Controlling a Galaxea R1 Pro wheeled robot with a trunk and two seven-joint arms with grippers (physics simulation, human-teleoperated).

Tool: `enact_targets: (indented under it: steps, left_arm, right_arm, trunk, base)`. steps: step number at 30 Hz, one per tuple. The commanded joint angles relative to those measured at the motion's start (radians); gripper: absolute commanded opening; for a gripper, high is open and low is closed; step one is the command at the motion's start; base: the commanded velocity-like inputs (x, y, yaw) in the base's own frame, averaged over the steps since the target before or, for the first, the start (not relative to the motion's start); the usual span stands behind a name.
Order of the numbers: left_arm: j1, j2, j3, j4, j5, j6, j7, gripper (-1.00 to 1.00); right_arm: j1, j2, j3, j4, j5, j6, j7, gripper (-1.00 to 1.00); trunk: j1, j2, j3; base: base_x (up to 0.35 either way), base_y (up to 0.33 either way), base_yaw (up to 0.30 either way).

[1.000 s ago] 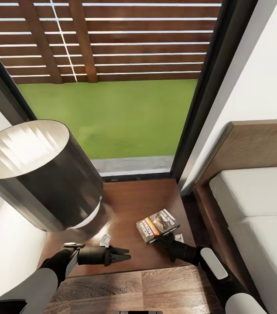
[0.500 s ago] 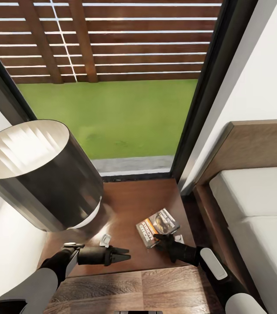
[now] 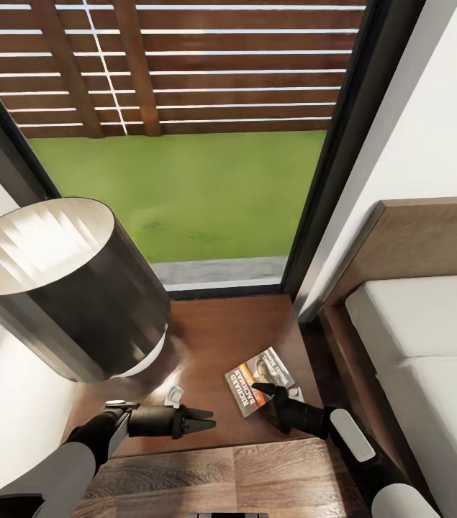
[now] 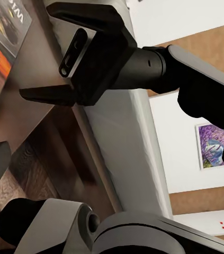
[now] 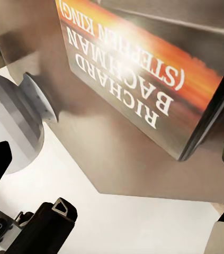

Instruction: In the bedroom, move the book from the bed onto either nightstand, and place the two sandals side by side next to the bed.

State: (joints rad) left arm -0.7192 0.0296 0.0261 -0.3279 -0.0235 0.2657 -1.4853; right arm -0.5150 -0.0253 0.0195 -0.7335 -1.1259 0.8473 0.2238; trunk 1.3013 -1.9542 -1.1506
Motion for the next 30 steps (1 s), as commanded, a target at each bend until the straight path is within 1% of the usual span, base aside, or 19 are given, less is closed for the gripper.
enact_targets:
  steps: [1, 19, 25, 30]
  left_arm:
    - [0.000, 0.000, 0.003, 0.000, -0.003, 0.010, -0.004, 1.00]
    - [0.000, 0.000, 0.003, 0.001, -0.001, 0.011, -0.004, 1.00]
    - [0.000, 0.000, 0.003, 0.001, -0.001, 0.012, -0.004, 1.00]
    - [0.000, 0.000, 0.003, 0.000, -0.001, 0.012, -0.004, 1.00]
  right_arm:
    - [0.000, -0.001, 0.002, 0.000, 0.005, 0.001, 0.006, 1.00]
    - [0.000, -0.001, 0.002, 0.000, 0.005, 0.001, 0.006, 1.00]
    - [0.000, -0.001, 0.002, 0.000, 0.005, 0.001, 0.006, 1.00]
    - [0.000, -0.001, 0.002, 0.000, 0.005, 0.001, 0.006, 1.00]
  trunk:
    - [0.000, 0.000, -0.001]
    - [0.000, 0.000, -0.001]
    - [0.000, 0.000, -0.001]
    - [0.000, 0.000, -0.001]
  base:
    - [0.000, 0.000, 0.000]
    - [-0.001, 0.000, 0.000]
    - [-0.178, 0.000, 0.000]
    - [-0.035, 0.000, 0.000]
